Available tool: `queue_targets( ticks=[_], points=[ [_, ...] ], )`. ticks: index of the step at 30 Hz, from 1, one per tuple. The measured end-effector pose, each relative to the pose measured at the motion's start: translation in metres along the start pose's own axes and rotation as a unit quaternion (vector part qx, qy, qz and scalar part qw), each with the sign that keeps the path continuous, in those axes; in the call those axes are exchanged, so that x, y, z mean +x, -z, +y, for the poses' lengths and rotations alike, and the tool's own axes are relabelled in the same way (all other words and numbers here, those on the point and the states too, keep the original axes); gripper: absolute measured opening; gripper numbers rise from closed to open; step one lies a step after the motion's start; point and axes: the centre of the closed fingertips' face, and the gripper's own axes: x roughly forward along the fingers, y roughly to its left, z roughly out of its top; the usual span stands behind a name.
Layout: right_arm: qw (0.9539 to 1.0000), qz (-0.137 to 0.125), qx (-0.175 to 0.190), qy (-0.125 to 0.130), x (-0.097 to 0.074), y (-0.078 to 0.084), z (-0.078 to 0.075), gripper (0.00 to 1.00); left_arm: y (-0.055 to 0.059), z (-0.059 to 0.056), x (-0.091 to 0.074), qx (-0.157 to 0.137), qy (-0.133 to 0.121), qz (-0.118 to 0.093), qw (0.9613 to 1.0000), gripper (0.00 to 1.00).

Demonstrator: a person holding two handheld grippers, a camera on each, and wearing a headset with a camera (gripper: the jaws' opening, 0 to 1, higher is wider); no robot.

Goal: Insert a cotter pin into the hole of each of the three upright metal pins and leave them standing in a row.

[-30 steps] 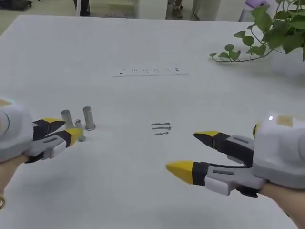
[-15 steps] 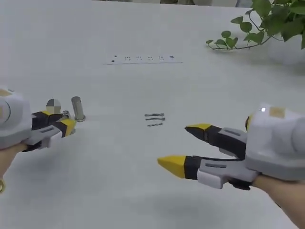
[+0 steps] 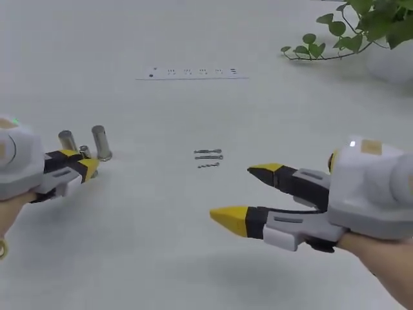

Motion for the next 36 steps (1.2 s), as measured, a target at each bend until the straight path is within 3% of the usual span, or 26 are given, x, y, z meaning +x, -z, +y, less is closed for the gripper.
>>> queue_targets(
  ticks=[8,13,21,28,36],
  points=[
    [1.0000,0.003,-0.002,-0.003,0.002,0.001,0.002,0.64,0.000,0.000,0.001,0.000,0.010,-0.001,0.9999,0.07],
    [1.0000,0.003,-0.002,-0.005,0.003,0.000,0.004,0.64,0.000,-0.008,-0.001,0.008,0.028,-0.002,0.9996,0.07],
    [1.0000,0.005,-0.002,-0.006,0.003,0.001,0.006,0.64,-0.007,-0.034,-0.005,0.033,0.069,-0.014,0.9970,0.07],
    [1.0000,0.005,-0.004,-0.006,0.002,0.000,0.007,0.64,-0.008,-0.066,-0.010,0.063,0.119,-0.017,0.9908,0.07],
    [0.9999,0.005,-0.004,-0.008,0.002,0.001,0.007,0.64,-0.012,-0.092,-0.016,0.081,0.160,-0.027,0.9834,0.07]
  ],
)
